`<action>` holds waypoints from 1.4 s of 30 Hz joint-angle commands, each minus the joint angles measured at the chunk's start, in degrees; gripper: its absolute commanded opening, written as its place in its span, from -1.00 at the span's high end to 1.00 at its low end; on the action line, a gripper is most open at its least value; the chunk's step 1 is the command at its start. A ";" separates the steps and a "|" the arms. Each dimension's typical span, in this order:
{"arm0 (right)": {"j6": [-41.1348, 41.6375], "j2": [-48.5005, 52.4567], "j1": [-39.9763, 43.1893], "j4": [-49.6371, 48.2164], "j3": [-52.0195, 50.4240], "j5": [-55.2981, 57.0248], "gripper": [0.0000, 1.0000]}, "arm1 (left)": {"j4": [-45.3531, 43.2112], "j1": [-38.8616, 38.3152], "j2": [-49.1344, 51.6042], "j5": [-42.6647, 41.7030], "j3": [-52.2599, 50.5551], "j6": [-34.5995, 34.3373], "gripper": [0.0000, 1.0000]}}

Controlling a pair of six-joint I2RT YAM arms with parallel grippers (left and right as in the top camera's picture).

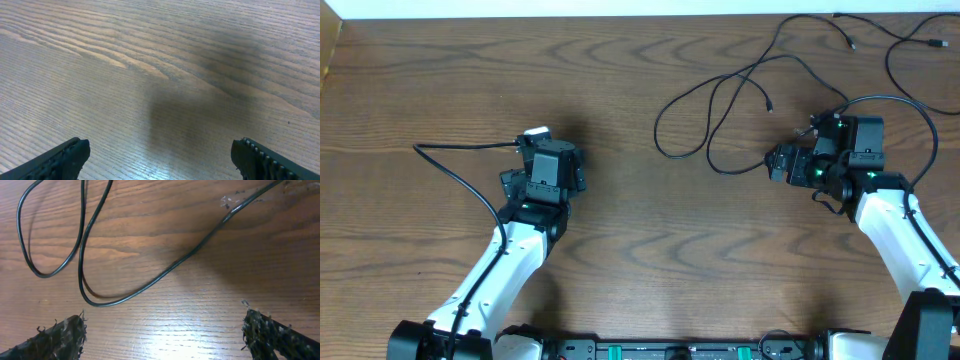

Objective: Untangle cables

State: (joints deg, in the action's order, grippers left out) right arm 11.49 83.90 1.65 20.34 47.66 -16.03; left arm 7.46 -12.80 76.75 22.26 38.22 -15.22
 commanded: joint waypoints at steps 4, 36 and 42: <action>-0.68 -0.66 0.17 0.09 -0.15 0.28 -0.99 | 0.02 0.20 0.42 0.72 0.15 -0.52 -0.92; -0.68 -0.66 0.17 0.09 -0.15 0.28 -0.98 | -0.07 0.26 -18.01 8.87 -11.34 3.34 -0.91; -0.66 -0.66 0.17 0.09 -0.15 0.28 -0.99 | -1.46 0.24 -25.05 1.75 -15.72 3.32 -0.91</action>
State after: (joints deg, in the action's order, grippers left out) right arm 11.49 83.90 1.65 20.34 47.66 -16.01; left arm 7.07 -12.80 55.57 28.29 24.05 -12.97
